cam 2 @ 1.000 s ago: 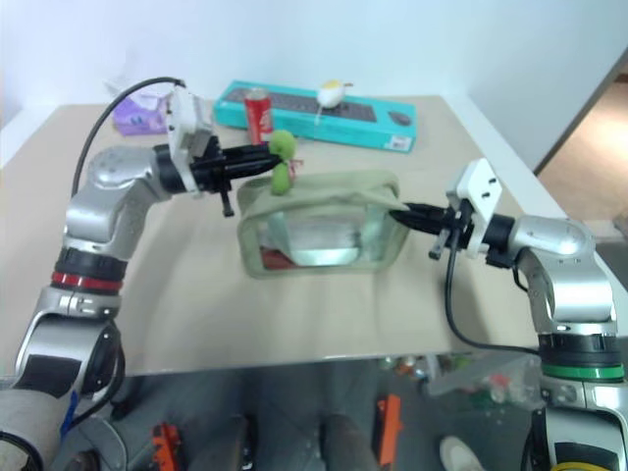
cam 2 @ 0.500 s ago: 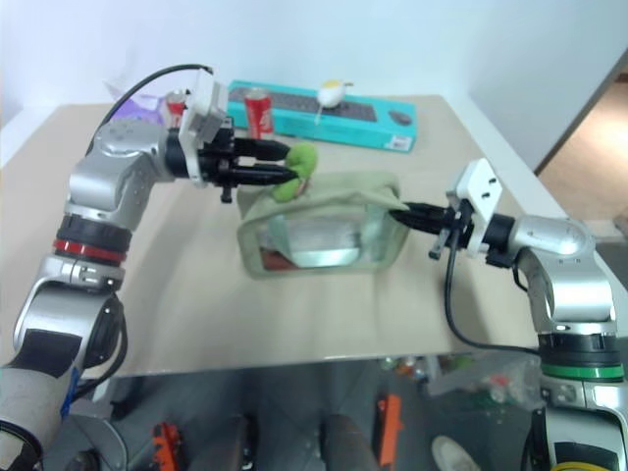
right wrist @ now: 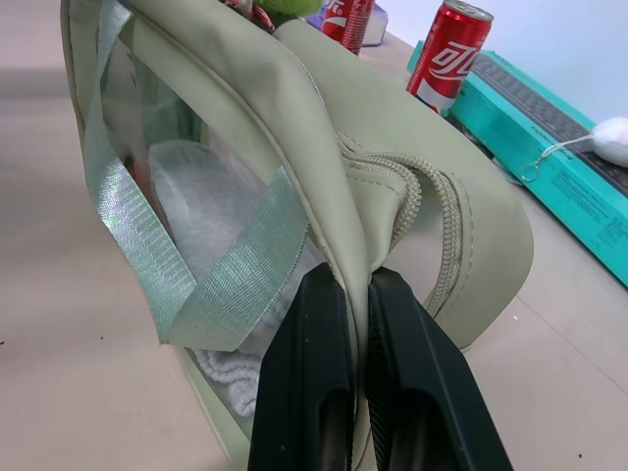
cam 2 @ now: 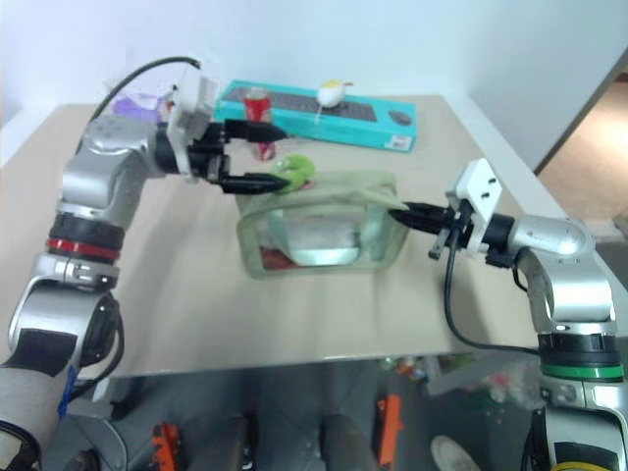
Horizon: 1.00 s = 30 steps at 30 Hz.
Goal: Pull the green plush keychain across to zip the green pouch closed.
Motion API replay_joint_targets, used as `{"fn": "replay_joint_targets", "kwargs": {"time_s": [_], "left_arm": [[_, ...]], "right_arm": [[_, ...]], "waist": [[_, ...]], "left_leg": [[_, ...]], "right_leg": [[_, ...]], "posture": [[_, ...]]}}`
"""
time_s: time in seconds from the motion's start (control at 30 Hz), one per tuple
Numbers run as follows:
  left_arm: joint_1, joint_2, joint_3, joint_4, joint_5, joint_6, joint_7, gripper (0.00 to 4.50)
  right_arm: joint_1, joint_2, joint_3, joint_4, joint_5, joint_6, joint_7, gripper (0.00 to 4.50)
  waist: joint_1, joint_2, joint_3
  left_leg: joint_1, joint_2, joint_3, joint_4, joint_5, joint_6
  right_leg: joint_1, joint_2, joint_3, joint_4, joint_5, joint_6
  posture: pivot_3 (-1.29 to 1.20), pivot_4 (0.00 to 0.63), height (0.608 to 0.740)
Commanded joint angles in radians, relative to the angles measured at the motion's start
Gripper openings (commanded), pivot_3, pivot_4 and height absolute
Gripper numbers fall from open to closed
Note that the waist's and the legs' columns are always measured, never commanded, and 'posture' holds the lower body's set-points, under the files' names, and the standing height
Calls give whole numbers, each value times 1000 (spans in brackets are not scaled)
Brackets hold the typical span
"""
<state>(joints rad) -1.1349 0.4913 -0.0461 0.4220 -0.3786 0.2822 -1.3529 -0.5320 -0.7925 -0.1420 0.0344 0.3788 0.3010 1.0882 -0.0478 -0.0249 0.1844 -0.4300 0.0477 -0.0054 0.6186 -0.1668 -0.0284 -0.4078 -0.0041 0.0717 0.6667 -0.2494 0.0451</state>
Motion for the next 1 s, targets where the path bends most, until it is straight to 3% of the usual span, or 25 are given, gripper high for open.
{"fn": "replay_joint_targets", "kwargs": {"time_s": [0.03, 0.33, 0.5, 0.87, 0.9, 1.0], "left_arm": [[26, 39, 77, -131, -78, 102, 51, 4150], [344, 121, 245, -481, -200, 315, 290, 4150], [633, 17, 268, -738, -248, 360, 497, 4150], [702, -58, 189, -739, -200, 301, 621, 4150], [702, -58, 181, -734, -199, 300, 620, 3611], [699, -58, 164, -718, -189, 284, 625, 2589]], "right_arm": [[-17, -13, -5, -21, 2, -15, 2, 0], [-32, -11, 6, 2, 2, -25, 8, 0], [-63, 0, 31, 42, -6, -41, 23, 0], [-93, -2, 45, 74, -13, -56, 44, 0], [-92, -4, 44, 74, -14, -56, 45, 0], [-89, -7, 41, 73, -15, -56, 46, 0]], "waist": [[0, 0, 0], [-1, 0, 0], [0, 0, 0], [0, -1, 0], [0, -1, 0], [0, -1, 0]], "left_leg": [[0, 0, 0, 0, 0, 0], [2, 1, 0, 0, 0, 0], [3, 1, 2, 0, 0, -1], [6, 1, 1, 1, 2, -1], [6, 1, 1, 1, 2, -1], [6, 1, 1, 0, 2, -1]], "right_leg": [[0, 0, 0, 0, 0, 0], [1, 0, 0, 2, 0, -1], [2, -2, 2, 1, 1, -1], [4, 1, 2, 1, 3, -2], [4, 1, 2, 1, 3, -2], [4, 1, 2, 1, 3, -2]], "posture": [[0, 150, 740], [0, 150, 740], [0, 150, 740], [0, 150, 740], [0, 150, 740], [0, 150, 740]]}}
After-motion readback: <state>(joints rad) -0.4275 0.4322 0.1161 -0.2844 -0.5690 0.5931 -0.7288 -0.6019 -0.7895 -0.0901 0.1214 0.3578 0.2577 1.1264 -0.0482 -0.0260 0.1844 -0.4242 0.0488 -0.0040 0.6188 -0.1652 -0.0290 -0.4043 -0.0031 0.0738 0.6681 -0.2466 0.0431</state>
